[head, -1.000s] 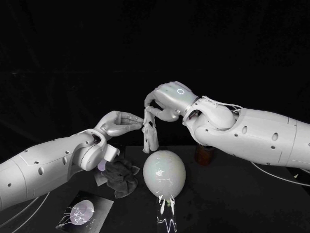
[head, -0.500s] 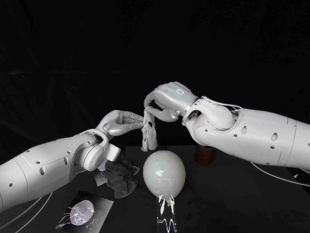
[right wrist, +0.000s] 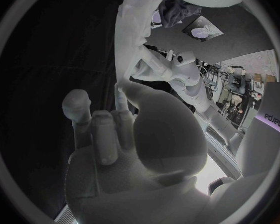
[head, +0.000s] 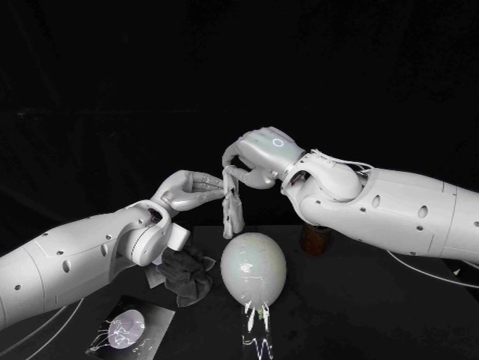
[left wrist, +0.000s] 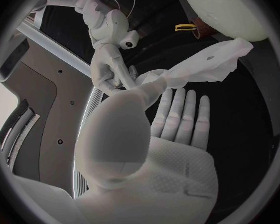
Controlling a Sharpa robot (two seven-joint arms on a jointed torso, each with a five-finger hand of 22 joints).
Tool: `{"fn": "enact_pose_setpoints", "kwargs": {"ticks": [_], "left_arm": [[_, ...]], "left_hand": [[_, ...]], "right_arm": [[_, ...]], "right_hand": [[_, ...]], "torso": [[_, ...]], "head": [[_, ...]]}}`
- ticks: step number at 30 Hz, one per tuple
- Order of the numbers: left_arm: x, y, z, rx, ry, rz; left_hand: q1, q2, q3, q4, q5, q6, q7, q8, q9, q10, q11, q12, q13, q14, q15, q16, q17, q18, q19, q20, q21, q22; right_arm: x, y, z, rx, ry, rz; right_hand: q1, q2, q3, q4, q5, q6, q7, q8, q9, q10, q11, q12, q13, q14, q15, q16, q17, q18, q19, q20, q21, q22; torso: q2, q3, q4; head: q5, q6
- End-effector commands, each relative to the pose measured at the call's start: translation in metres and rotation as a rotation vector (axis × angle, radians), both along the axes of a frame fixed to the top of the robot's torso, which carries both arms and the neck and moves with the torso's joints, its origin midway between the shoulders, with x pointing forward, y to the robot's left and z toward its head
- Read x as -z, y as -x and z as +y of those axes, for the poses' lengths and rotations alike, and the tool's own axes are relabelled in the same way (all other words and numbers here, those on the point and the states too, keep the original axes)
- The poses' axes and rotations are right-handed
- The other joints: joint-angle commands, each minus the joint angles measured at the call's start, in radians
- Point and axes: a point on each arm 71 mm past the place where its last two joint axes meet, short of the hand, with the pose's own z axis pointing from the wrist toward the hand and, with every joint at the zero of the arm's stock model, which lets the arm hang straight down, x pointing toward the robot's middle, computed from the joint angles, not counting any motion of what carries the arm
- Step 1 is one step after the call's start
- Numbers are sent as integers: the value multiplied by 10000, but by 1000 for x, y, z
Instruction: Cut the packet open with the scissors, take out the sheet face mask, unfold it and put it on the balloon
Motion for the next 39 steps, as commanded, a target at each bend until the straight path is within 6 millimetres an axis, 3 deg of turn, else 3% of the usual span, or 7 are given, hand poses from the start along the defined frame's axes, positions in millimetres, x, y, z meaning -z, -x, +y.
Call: {"fn": "enact_pose_setpoints", "kwargs": {"ticks": [1,9,14,19,21,22,39], "left_arm": [[-3,0,-3,46,63,-181],[-3,1,-6,37,36,-133],[-3,0,-7,-53,-9,-138],[-3,-1,-7,-292,-73,-187],[-3,-1,-6,-408,-98,-205],[-3,-2,-5,-457,-108,-212],[-10,-4,8,-962,-200,-544]], "left_hand": [[-118,16,-56,6,-12,77,-4,-24,15,61,-7,-33,4,98,4,-33,-11,107,53,1,-52,2],[-148,94,-54,82,-10,188,26,9,45,156,-23,-14,10,208,-35,-12,-3,102,79,10,-70,1],[-203,282,15,238,-8,381,-2,73,96,394,-81,36,25,431,-99,63,27,106,175,5,-77,9],[-129,856,307,482,-6,921,-230,388,283,1154,-358,212,60,1103,-346,315,172,309,950,-24,152,103],[-99,941,351,499,-16,988,-269,446,318,1271,-401,238,66,1211,-384,351,196,346,1005,-29,177,111],[-63,1131,456,555,-7,1081,-335,545,381,1508,-482,297,82,1434,-462,425,242,419,1126,-37,239,135],[-122,1247,753,705,-10,1032,-400,705,562,1702,-536,158,34,1584,-513,327,274,508,1214,-19,283,138]], "right_arm": [[-1,0,0,-16,20,-101],[0,0,0,-11,20,-96],[0,1,1,-30,17,-90],[0,1,0,-6,27,-71],[0,1,-1,26,34,-63],[0,0,-2,44,38,-59],[7,-8,-15,566,422,543]], "right_hand": [[124,5,54,20,62,63,-12,73,57,883,-89,62,2290,1060,-47,35,2635,-34,67,11,77,25],[124,5,54,20,62,63,-12,73,57,883,-89,62,2290,1060,-47,35,2635,-34,67,11,77,25],[123,1,55,25,62,65,-14,75,58,885,-91,69,2294,1060,-49,35,2635,-40,91,12,101,42],[123,1,55,25,62,65,-14,75,58,885,-91,69,2294,1060,-49,35,2635,-40,91,12,101,42],[123,1,55,25,62,65,-14,75,58,885,-91,69,2294,1060,-49,35,2635,-40,91,12,101,42],[123,1,55,25,62,65,-14,75,58,885,-91,69,2294,1060,-49,35,2635,-40,91,12,101,42],[112,-12,56,42,62,70,-20,83,62,886,-96,66,2292,1060,-53,35,2635,-36,80,17,84,33]], "torso": [[2,2,1],[-5,4,5],[-1,3,-3],[-1,3,-3],[-2,3,-8],[-1,3,-6],[3,2,2]], "head": [[1,-19],[9,-23],[15,-24],[17,-15],[15,-15],[13,-16],[-8,-48]]}}
